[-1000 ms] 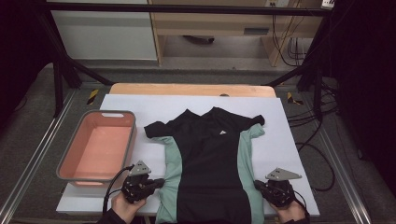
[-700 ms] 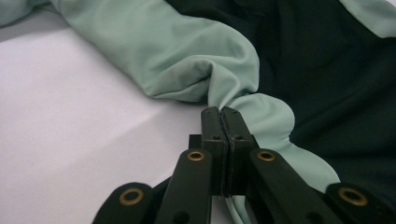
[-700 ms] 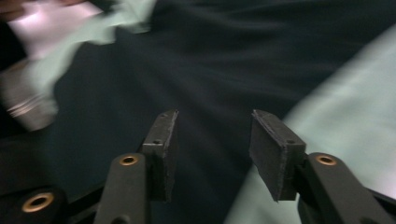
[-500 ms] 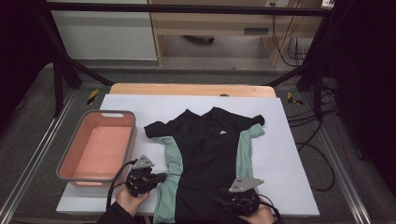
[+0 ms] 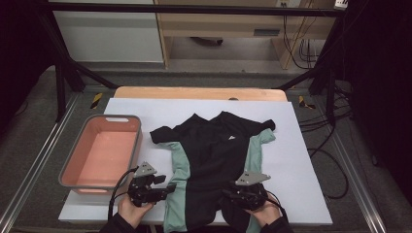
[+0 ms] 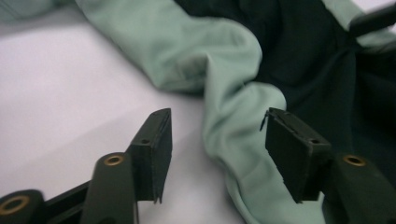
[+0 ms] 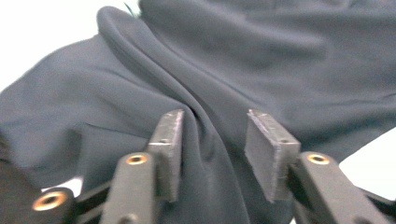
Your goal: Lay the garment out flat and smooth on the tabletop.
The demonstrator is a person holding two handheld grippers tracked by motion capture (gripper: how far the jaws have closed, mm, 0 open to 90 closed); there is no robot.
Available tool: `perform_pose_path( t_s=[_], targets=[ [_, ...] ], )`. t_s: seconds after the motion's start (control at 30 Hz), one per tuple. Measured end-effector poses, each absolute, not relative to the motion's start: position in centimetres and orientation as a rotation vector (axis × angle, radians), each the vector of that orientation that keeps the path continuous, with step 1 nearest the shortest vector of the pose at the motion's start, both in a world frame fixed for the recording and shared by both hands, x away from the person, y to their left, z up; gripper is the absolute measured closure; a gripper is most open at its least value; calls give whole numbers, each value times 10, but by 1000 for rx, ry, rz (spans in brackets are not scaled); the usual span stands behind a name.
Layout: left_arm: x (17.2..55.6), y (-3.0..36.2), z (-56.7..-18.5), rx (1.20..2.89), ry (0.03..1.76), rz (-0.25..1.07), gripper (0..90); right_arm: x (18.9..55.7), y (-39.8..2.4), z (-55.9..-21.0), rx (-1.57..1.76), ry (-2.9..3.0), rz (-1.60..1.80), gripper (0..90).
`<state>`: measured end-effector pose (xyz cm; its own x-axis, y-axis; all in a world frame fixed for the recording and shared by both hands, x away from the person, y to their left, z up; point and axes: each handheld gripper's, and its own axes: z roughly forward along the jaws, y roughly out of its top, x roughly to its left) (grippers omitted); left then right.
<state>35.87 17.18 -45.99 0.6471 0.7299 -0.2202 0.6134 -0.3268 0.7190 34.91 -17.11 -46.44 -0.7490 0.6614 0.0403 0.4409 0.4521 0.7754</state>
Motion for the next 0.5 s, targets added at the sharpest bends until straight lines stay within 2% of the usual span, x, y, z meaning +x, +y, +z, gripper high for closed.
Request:
perform_pose_path(
  t_s=[0.1,0.27,0.3,0.33,0.4,0.5],
  targets=[
    [345,170,-467,2071,1033,131,422,333,-171,-459,898,2454,1262,544],
    [337,162,-475,2124,1024,134,591,326,-153,-474,839,2576,1234,579],
    [337,161,-475,2132,1024,123,689,327,-149,-477,844,2597,1217,615],
    [337,161,-475,2136,1025,136,728,328,-145,-481,824,2628,1175,681],
    [337,163,-475,2146,1019,111,843,328,-144,-482,788,2605,1155,869],
    [335,170,-468,2172,1001,80,866,329,-149,-475,817,2770,1193,880]
  ],
)
